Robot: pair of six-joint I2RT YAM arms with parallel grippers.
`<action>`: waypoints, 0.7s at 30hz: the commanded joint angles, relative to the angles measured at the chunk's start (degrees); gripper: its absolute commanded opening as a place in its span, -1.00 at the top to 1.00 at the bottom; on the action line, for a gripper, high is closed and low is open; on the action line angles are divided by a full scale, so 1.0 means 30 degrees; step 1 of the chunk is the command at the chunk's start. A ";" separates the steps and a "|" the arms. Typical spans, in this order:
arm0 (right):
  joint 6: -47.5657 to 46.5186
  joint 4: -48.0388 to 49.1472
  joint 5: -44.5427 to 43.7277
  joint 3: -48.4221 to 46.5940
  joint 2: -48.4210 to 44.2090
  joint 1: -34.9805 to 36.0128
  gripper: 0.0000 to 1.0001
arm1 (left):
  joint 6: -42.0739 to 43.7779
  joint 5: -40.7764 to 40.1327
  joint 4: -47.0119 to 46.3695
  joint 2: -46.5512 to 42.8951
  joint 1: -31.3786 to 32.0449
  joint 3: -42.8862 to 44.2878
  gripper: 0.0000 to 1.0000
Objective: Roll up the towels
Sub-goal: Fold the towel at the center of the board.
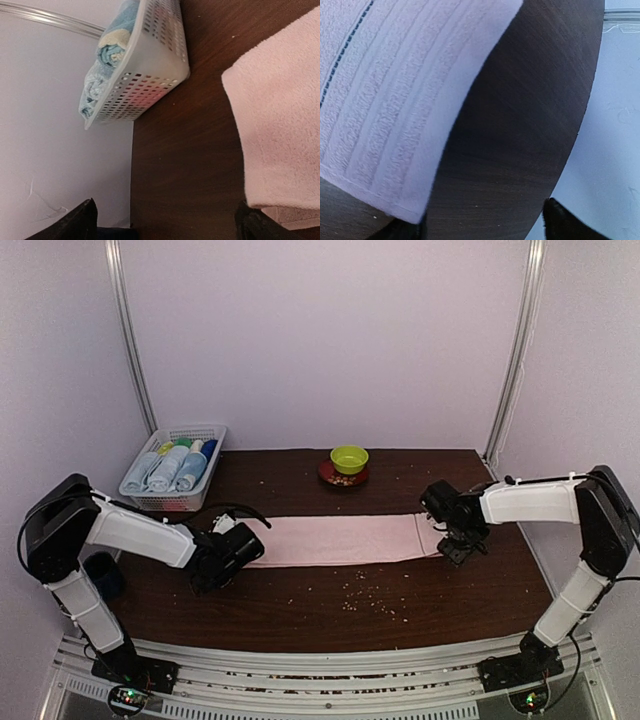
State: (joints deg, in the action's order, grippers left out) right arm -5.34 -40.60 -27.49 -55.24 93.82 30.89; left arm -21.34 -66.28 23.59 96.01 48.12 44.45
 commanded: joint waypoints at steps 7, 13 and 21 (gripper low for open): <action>0.0724 0.0654 -0.3507 0.0091 -0.3044 -0.1406 -1.00 | -1.4990 -0.5648 1.2699 0.0907 0.0090 0.2738 -0.96; 0.2089 0.3644 -0.5682 0.0218 -0.4835 -0.1622 -1.00 | -2.0120 -0.6156 1.7887 0.4574 0.0089 0.5291 -0.96; 0.5355 0.7425 0.2125 0.0342 -0.7274 -0.2665 -1.00 | -1.8498 -0.6262 1.7887 0.5500 0.0226 0.8209 -0.96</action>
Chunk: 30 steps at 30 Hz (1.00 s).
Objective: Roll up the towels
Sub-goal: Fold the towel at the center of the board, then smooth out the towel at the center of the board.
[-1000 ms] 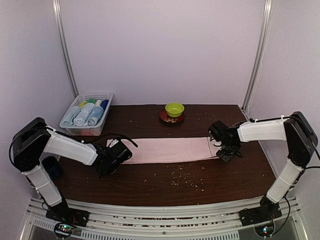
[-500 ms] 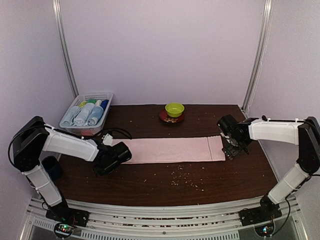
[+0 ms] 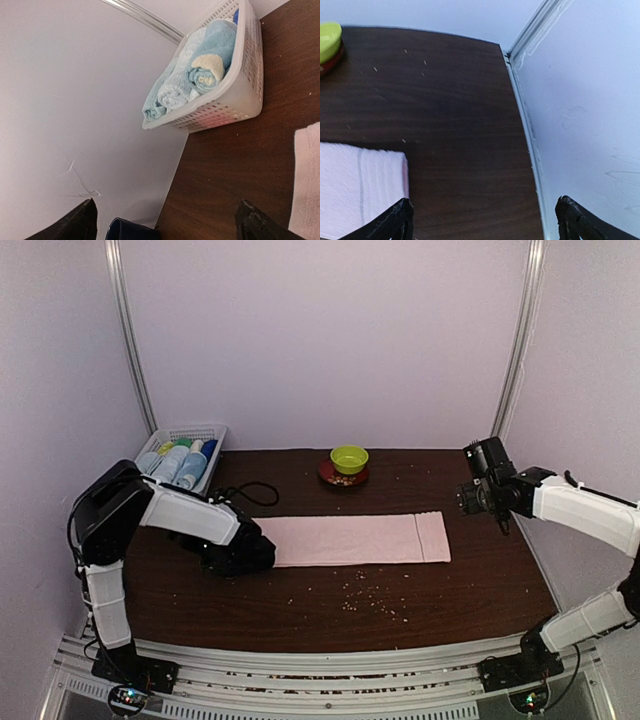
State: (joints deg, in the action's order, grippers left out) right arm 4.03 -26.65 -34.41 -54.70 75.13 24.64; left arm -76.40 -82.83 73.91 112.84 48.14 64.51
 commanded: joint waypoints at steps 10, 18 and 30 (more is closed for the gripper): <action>0.3018 0.3398 0.7988 0.0187 -0.0832 -0.0715 -1.00 | -0.0053 -0.0822 0.1075 0.2394 0.0360 0.5745 -0.96; 0.2849 0.4090 0.8421 0.1441 -0.1731 -0.0686 -1.00 | -0.4146 -0.1366 0.1116 0.1702 0.0713 0.7859 -0.95; 0.4597 0.4836 0.8271 0.1652 -0.1378 -0.0668 -1.00 | 0.5821 0.4843 -1.4515 -0.0462 0.1263 0.8223 -0.96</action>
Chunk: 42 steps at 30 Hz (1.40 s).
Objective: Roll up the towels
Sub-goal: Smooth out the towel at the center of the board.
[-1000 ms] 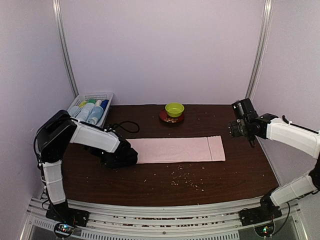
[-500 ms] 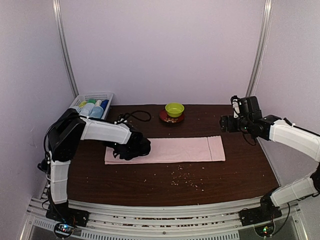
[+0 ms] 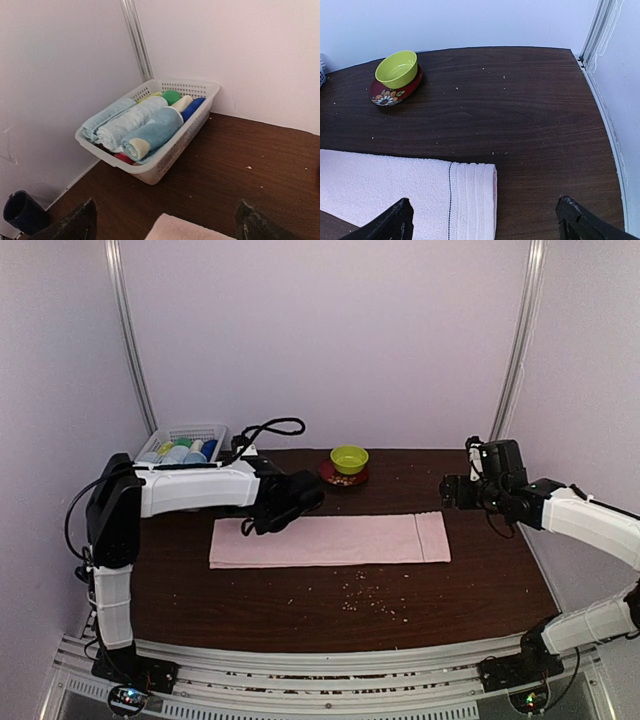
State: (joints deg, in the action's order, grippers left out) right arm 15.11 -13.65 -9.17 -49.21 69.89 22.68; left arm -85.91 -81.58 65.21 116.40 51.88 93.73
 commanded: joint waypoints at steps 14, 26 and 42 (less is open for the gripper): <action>-0.0035 0.0021 0.2830 -0.0493 0.2939 -0.0260 -1.00 | 2.3819 2.2443 -2.3495 -0.5773 -0.1180 -0.9491 -0.96; 0.2605 0.4400 0.8907 -0.0690 0.5711 -0.1778 -0.19 | 2.2768 2.0466 -2.2631 -0.7428 -0.3453 -1.3978 -0.96; 0.5040 0.9094 0.8714 -0.3358 1.4274 -0.2802 -0.02 | 2.1231 1.9404 -2.2929 -0.3626 -0.5371 -1.4491 -0.82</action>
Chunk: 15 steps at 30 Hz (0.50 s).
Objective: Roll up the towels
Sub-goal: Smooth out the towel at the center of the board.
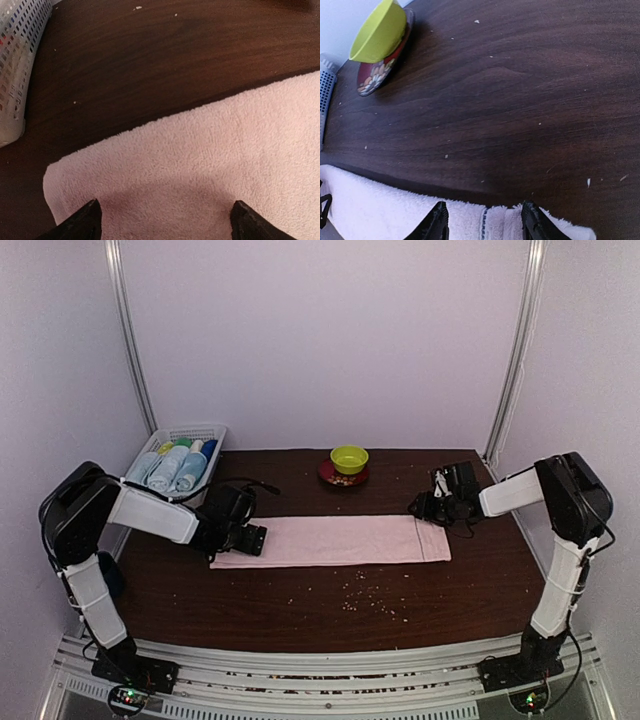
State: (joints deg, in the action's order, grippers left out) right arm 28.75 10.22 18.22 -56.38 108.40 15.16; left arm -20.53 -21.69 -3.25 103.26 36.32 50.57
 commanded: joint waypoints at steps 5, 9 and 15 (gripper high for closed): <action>0.0299 0.0774 -0.0587 -0.2195 0.2812 -0.0481 -0.07 | -0.0782 -0.0776 0.0300 0.0940 -0.0265 -0.0172 -0.82; -0.0567 -0.0829 -0.0982 -0.2880 0.1677 -0.0482 -0.18 | -0.1251 -0.0935 0.0476 0.0691 -0.0254 -0.0391 -0.85; -0.1776 -0.4273 -0.2251 -0.1824 -0.2931 -0.0472 -0.67 | -0.2307 -0.0828 0.0576 -0.0773 -0.0239 -0.1224 -0.96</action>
State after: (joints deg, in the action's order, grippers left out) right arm 26.74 4.64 15.09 -63.26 109.62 14.11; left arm -24.86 -23.05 -3.53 103.94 36.10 49.67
